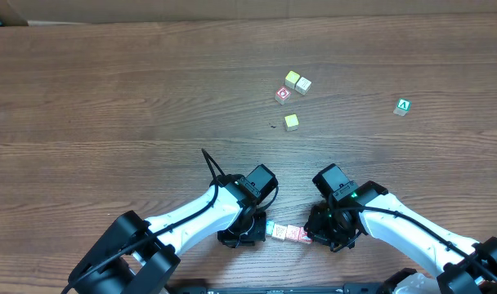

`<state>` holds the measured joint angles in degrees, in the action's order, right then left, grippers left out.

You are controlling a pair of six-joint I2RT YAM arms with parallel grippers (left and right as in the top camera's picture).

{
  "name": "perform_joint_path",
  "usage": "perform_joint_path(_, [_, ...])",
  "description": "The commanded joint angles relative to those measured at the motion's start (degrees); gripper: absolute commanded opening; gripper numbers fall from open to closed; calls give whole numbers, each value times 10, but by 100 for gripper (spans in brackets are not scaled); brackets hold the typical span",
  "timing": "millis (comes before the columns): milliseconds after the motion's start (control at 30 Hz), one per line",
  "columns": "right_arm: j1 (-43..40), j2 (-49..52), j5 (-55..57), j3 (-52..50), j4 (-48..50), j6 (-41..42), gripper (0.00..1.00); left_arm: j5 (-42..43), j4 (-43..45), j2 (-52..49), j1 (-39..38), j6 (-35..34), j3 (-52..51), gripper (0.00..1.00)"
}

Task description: Flip 5 blocks

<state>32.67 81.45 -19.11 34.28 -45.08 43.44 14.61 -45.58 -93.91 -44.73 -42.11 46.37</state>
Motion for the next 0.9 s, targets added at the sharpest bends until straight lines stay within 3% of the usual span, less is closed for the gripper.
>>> perform_joint_path(0, [2,1,-3,-1,0,-4,4,-11,2,-6,-3,-13,-3,4])
perform_joint_path(567, [2,1,-3,-1,-5,-4,4,-1,-18,2,-26,-12,-2,4])
perform_joint_path(867, [2,1,-3,-1,-4,-4,4,-110,-94,141,-40,-20,-1,4])
